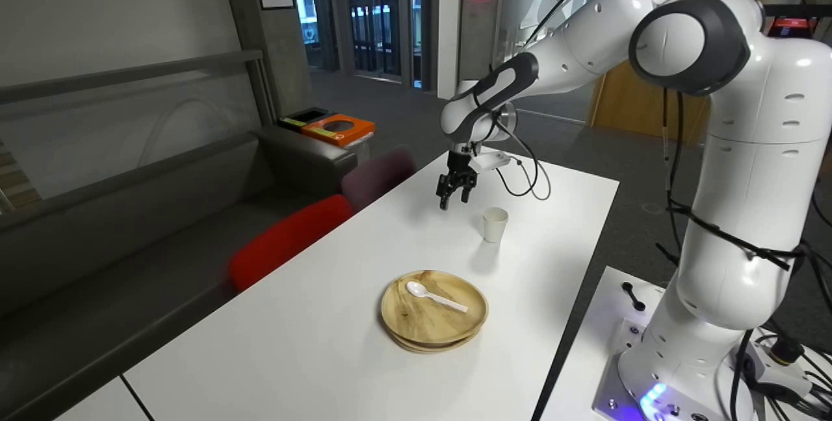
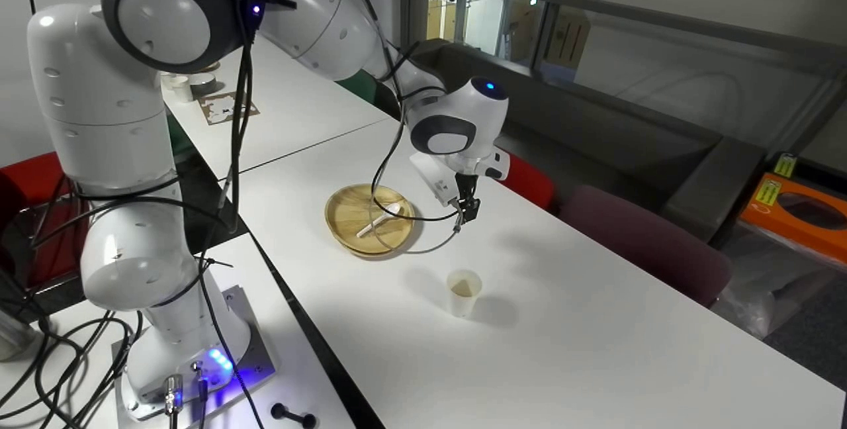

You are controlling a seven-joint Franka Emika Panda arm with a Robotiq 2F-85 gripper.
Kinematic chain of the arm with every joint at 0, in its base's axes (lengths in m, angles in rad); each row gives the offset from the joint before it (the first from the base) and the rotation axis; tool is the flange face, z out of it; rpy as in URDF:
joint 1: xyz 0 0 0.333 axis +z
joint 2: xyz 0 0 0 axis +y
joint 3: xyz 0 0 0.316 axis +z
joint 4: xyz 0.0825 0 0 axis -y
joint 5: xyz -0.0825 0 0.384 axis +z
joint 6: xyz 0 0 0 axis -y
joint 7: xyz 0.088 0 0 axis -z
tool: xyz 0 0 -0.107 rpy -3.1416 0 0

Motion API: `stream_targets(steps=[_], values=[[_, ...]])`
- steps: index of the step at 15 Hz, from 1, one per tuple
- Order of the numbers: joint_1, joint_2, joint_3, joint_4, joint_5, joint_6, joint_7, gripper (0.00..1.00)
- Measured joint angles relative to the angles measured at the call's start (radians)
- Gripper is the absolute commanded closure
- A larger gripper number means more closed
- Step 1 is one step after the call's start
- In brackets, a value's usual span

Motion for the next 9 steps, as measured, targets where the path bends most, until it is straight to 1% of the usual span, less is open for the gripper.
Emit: stream_targets(steps=[4,9], values=[[-0.015,0.030,-0.021,0.000,-0.008,0.015,0.000,0.00],[-0.055,0.048,-0.071,-0.005,-0.039,0.064,0.011,0.00]])
